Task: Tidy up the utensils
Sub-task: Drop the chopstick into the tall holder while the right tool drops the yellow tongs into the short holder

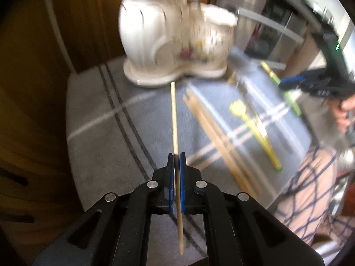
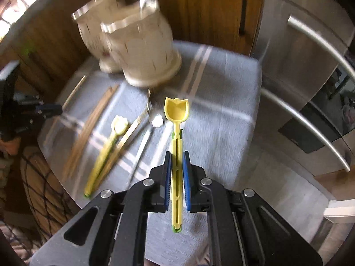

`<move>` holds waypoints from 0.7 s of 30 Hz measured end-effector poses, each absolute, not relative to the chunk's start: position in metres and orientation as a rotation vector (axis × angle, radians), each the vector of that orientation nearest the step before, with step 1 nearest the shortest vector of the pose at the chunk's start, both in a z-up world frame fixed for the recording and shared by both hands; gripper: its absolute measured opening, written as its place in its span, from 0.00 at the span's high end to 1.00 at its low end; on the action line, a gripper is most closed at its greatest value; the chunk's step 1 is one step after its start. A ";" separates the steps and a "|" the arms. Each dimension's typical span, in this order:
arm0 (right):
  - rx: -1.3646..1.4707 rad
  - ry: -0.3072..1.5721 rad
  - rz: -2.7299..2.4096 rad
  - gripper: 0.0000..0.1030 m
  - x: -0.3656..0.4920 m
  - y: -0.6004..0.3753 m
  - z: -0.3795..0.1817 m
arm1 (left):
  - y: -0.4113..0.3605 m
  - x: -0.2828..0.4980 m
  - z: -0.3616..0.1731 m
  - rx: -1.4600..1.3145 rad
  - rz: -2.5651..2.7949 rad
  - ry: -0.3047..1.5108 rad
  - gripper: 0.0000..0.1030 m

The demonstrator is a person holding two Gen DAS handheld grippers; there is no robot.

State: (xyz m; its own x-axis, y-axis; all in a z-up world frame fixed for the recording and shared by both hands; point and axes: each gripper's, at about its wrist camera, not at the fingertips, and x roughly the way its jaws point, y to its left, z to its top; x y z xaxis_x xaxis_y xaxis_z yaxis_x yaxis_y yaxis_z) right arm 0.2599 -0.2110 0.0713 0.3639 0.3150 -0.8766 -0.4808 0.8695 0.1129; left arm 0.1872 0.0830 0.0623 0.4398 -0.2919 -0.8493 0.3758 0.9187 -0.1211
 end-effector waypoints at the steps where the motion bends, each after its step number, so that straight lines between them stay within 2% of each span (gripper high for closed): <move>1: -0.158 1.062 0.517 0.91 0.258 -0.211 0.075 | 0.087 0.185 0.068 0.073 -0.407 1.003 0.96; 8: -0.025 0.881 0.563 0.91 0.254 -0.209 0.100 | 0.103 0.180 0.103 -0.048 -0.381 0.762 0.96; 21: 0.100 0.616 0.549 0.91 0.269 -0.201 0.135 | 0.096 0.198 0.166 -0.169 -0.342 0.430 0.96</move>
State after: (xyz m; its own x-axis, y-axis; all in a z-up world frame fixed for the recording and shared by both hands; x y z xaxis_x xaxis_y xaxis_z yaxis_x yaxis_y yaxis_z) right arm 0.2685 -0.2005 0.1345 0.6787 0.5173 -0.5213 -0.4589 0.8529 0.2488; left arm 0.1984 0.0956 0.1662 0.8529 -0.3590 -0.3790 0.2883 0.9292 -0.2312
